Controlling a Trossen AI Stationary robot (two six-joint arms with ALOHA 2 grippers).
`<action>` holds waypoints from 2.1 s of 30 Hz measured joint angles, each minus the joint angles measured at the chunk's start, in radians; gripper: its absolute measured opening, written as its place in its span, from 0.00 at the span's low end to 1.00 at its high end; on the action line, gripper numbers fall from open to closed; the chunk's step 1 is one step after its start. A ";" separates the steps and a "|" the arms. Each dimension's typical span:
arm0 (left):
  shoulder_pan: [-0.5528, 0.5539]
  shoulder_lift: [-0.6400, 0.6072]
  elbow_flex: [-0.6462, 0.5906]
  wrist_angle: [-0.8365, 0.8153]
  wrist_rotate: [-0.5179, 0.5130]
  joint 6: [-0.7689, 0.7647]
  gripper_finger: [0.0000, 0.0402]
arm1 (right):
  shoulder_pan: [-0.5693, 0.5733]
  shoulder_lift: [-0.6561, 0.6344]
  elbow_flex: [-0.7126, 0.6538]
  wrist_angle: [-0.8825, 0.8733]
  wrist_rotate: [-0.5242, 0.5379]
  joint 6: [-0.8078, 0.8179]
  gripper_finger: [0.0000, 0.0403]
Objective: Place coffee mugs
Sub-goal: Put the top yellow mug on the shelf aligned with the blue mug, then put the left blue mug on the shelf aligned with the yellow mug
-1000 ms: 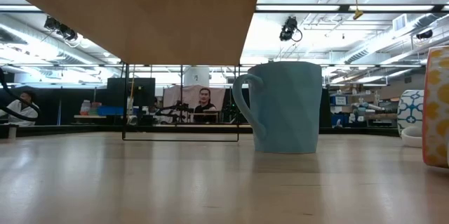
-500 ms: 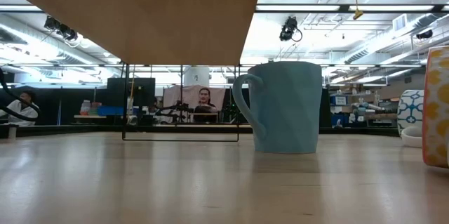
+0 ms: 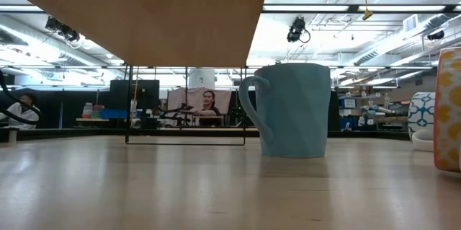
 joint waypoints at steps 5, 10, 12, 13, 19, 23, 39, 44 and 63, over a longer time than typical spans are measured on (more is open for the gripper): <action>0.001 0.000 0.000 0.001 -0.004 0.047 0.12 | 0.000 0.000 0.000 0.000 0.000 0.000 0.31; 0.000 0.000 0.001 0.001 -0.024 0.047 0.17 | 0.000 0.000 0.000 0.000 0.000 0.000 0.31; 0.000 0.000 0.001 0.001 -0.034 0.048 0.21 | 0.000 0.000 0.000 0.000 0.000 0.000 0.31; 0.000 0.000 0.001 0.001 -0.036 0.048 0.23 | 0.000 0.000 0.000 0.000 0.000 0.000 0.31; 0.001 0.000 0.002 0.001 -0.040 0.049 0.34 | 0.000 0.000 0.000 0.000 0.000 0.000 0.31; 0.001 0.000 0.002 0.001 -0.040 0.047 0.37 | 0.000 0.000 0.000 0.000 0.000 0.000 0.31; -0.019 -0.064 0.074 0.003 -0.036 0.045 0.37 | 0.000 0.000 0.000 -0.036 0.000 0.000 0.31; -0.073 -0.131 0.088 -0.014 -0.072 0.038 0.37 | 0.000 0.000 0.000 -0.048 0.000 0.064 0.31; -0.493 -0.219 -0.116 -0.336 -0.567 -0.634 0.37 | -0.021 0.000 -0.336 0.027 0.062 0.508 0.31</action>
